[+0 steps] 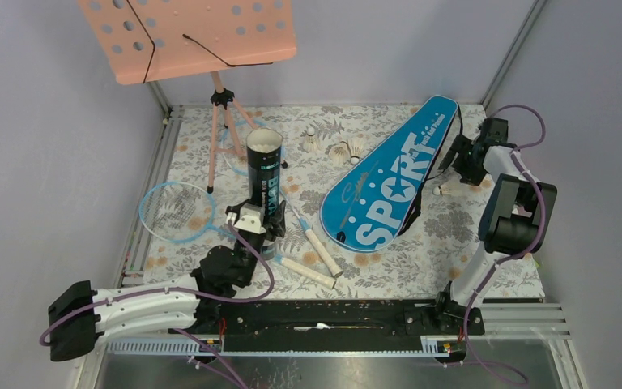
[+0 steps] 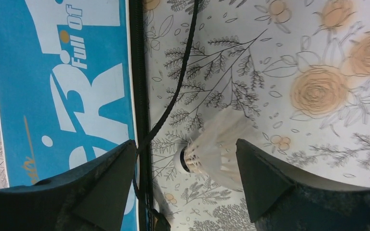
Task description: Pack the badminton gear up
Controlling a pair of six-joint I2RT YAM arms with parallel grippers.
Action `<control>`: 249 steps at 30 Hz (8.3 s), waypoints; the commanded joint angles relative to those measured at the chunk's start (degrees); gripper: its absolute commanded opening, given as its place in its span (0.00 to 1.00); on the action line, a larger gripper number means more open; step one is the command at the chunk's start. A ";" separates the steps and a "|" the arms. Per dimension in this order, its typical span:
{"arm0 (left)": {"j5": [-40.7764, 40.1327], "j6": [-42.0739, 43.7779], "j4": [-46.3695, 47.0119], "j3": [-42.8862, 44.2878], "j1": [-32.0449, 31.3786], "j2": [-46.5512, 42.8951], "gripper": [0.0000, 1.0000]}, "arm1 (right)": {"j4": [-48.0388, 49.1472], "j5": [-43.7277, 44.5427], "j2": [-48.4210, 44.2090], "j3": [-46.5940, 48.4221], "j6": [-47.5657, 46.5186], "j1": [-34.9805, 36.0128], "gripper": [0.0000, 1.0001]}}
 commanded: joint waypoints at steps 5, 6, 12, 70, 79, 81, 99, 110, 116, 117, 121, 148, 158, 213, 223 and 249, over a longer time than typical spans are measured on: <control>2.72 -0.17 4.90 2.54 0.08 2.48 0.11 | -2.08 -2.72 -0.35 -1.34 2.23 -0.36 0.68; 2.86 -0.42 4.69 2.76 0.08 2.68 0.11 | -1.65 -1.86 -1.58 -2.63 2.77 -0.36 0.67; 3.67 -1.35 3.86 2.98 0.08 3.28 0.10 | -2.33 -1.32 -5.30 -6.94 4.28 -0.32 0.65; 38.76 16.54 -23.59 10.54 0.05 12.35 0.06 | -3.64 -45.06 -62.34 -22.04 13.77 31.43 0.00; 41.93 16.18 -21.29 9.84 0.06 11.66 0.05 | 3.98 -38.21 -52.80 -22.10 16.32 44.17 0.00; 43.47 15.49 -20.51 9.44 0.08 10.72 0.05 | 6.21 -37.45 -50.68 -22.15 17.21 46.36 0.00; 39.48 13.57 -19.59 5.15 0.08 4.76 0.04 | -11.77 -17.34 -52.71 -5.69 7.09 52.15 0.40; 37.52 13.04 -21.87 4.27 0.08 2.47 0.03 | -17.75 -6.61 -61.60 2.37 0.83 52.19 0.69; 22.39 6.94 -12.69 3.18 0.08 -1.44 0.06 | -15.51 3.42 -59.79 0.49 0.19 52.11 0.95; 16.96 5.33 -10.22 3.13 0.08 -2.19 0.07 | -15.51 5.67 -58.63 0.39 0.12 52.10 0.99; -1.63 0.57 -10.32 6.09 0.17 -5.37 0.09 | -12.85 10.96 -52.91 -1.00 -1.51 51.56 1.00; -12.70 0.93 -12.45 6.70 0.52 -3.70 0.14 | -11.91 -8.97 36.32 60.49 -9.79 31.25 1.00; -13.11 3.39 -9.01 6.85 0.61 0.32 0.13 | -18.47 -15.87 36.50 58.62 -11.64 31.10 0.90; 34.13 8.99 -33.36 12.72 -0.30 10.12 0.09 | 6.22 -35.54 -69.78 -24.22 11.99 31.22 0.00; 37.70 9.70 -31.30 12.22 -0.27 9.61 0.09 | 13.99 -42.14 -68.38 -30.47 18.97 32.07 0.00; 43.40 10.70 -24.18 8.71 -0.39 5.25 0.08 | 11.99 -32.15 -52.56 -26.13 16.54 50.88 0.33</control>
